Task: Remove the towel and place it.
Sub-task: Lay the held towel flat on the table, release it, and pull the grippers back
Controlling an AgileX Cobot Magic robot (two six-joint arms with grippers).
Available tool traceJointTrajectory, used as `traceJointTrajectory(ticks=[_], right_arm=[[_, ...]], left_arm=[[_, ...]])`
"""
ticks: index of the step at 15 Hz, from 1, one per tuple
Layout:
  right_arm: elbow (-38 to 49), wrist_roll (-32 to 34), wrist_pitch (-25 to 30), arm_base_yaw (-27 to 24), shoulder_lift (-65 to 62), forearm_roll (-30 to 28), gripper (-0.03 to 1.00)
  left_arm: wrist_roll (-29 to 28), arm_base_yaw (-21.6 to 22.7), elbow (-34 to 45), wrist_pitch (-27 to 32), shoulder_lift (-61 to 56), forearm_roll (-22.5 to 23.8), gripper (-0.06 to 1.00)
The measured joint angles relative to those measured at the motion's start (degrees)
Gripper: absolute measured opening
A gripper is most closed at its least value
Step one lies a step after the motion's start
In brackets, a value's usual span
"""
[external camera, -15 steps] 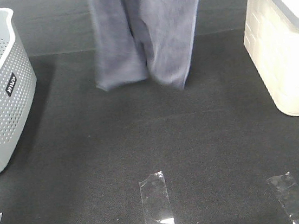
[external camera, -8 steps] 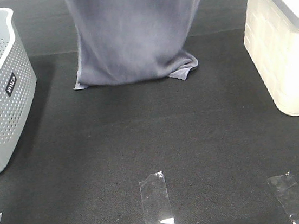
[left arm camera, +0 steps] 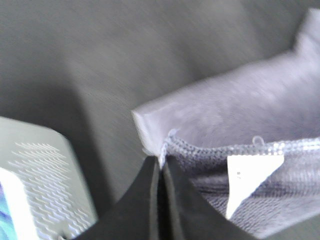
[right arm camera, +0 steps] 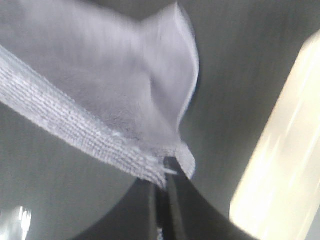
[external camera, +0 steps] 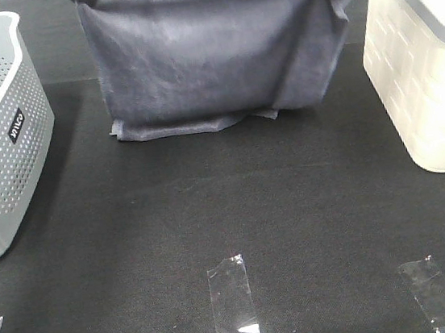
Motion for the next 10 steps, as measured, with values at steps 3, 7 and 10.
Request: traceJointTrajectory(ticks=[3, 7, 10], right_arm=[[2.6, -0.3, 0.9, 0.0, -0.9, 4.0, 0.0], [16.0, -1.4, 1.1, 0.0, -5.9, 7.0, 0.0], [26.8, -1.5, 1.1, 0.0, -11.6, 10.0, 0.0]], left_arm=[[0.1, -0.1, 13.5, 0.0, -6.1, -1.8, 0.0], [-0.9, -3.0, 31.8, 0.2, -15.3, -2.9, 0.0], [-3.8, -7.0, 44.7, 0.1, -20.9, -3.2, 0.0]])
